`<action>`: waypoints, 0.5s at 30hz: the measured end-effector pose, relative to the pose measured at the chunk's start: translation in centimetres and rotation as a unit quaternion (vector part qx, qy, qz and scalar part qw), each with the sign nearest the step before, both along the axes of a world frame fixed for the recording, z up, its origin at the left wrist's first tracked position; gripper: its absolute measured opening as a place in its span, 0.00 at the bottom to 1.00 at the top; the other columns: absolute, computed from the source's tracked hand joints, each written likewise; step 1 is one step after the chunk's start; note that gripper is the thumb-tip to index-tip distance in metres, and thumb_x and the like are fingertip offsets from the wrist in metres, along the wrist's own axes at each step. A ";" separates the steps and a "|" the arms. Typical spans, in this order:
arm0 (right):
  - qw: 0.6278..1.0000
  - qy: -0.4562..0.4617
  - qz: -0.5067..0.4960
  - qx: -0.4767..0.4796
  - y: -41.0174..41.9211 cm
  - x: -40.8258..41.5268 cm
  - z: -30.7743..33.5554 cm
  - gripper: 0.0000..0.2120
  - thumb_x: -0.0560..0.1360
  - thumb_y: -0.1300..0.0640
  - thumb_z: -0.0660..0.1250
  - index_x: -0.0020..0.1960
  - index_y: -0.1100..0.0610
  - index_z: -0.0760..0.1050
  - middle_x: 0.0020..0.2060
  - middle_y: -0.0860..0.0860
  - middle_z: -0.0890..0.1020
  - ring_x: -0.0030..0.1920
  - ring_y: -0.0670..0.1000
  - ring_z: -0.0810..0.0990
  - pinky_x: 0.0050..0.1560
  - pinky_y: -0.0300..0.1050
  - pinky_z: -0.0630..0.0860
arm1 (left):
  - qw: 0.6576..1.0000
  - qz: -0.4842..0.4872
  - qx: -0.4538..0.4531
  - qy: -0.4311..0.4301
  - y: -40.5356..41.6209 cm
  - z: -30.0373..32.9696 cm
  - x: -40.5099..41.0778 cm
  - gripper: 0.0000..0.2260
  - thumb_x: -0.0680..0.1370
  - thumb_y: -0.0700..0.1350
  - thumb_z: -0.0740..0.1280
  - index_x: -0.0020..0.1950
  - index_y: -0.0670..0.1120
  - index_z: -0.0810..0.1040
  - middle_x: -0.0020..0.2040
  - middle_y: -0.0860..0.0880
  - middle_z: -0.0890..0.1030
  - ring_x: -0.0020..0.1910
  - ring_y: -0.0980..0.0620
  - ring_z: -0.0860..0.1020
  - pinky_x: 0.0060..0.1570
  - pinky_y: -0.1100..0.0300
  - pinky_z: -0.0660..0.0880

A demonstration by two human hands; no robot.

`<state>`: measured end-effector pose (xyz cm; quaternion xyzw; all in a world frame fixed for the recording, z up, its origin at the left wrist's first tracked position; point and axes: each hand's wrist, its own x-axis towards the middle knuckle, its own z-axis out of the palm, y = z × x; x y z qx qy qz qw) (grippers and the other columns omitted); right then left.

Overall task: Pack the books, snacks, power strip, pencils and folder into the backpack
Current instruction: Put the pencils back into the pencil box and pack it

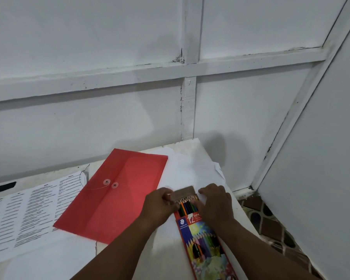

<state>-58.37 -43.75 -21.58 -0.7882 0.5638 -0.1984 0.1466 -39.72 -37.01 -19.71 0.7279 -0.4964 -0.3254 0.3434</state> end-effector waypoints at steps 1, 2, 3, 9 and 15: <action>1.000 0.007 -0.010 -0.003 0.2 0.1 0.1 0.19 0.76 0.40 0.67 0.59 0.52 0.79 0.56 0.47 0.79 0.57 0.49 0.74 0.58 0.46 0.69 | 0.998 -0.029 -0.011 -0.053 0.0 0.1 0.0 0.08 0.72 0.39 0.75 0.51 0.45 0.83 0.46 0.51 0.82 0.46 0.53 0.79 0.47 0.61 0.78; 1.000 0.009 -0.018 -0.005 0.5 0.2 0.2 0.18 0.76 0.40 0.66 0.57 0.51 0.80 0.55 0.47 0.79 0.56 0.48 0.74 0.57 0.45 0.69 | 0.994 -0.055 -0.029 -0.090 0.1 0.3 -0.1 0.04 0.74 0.40 0.74 0.48 0.44 0.84 0.43 0.52 0.81 0.44 0.55 0.78 0.45 0.66 0.75; 1.000 0.005 -0.027 -0.003 0.7 0.3 0.2 0.17 0.76 0.40 0.67 0.56 0.50 0.80 0.54 0.46 0.80 0.55 0.47 0.74 0.55 0.44 0.69 | 0.989 -0.081 -0.049 -0.111 0.3 0.5 -0.1 0.02 0.75 0.42 0.73 0.45 0.44 0.85 0.42 0.51 0.81 0.42 0.57 0.76 0.42 0.70 0.71; 0.996 -0.058 -0.064 -0.001 3.3 -0.2 -0.3 0.14 0.74 0.42 0.70 0.52 0.51 0.82 0.49 0.46 0.83 0.49 0.46 0.78 0.53 0.43 0.72 | 0.972 -0.164 -0.062 -0.157 -0.4 -0.6 1.2 0.10 0.78 0.51 0.70 0.37 0.54 0.78 0.41 0.50 0.77 0.41 0.56 0.75 0.40 0.64 0.68; 0.998 0.006 -0.057 0.019 7.0 -1.3 0.6 0.27 0.71 0.33 0.66 0.62 0.48 0.78 0.57 0.44 0.80 0.56 0.46 0.76 0.61 0.50 0.74 | 0.968 -0.190 -0.011 -0.164 -2.6 -0.5 1.3 0.07 0.71 0.48 0.73 0.47 0.49 0.80 0.43 0.54 0.78 0.44 0.54 0.77 0.40 0.63 0.70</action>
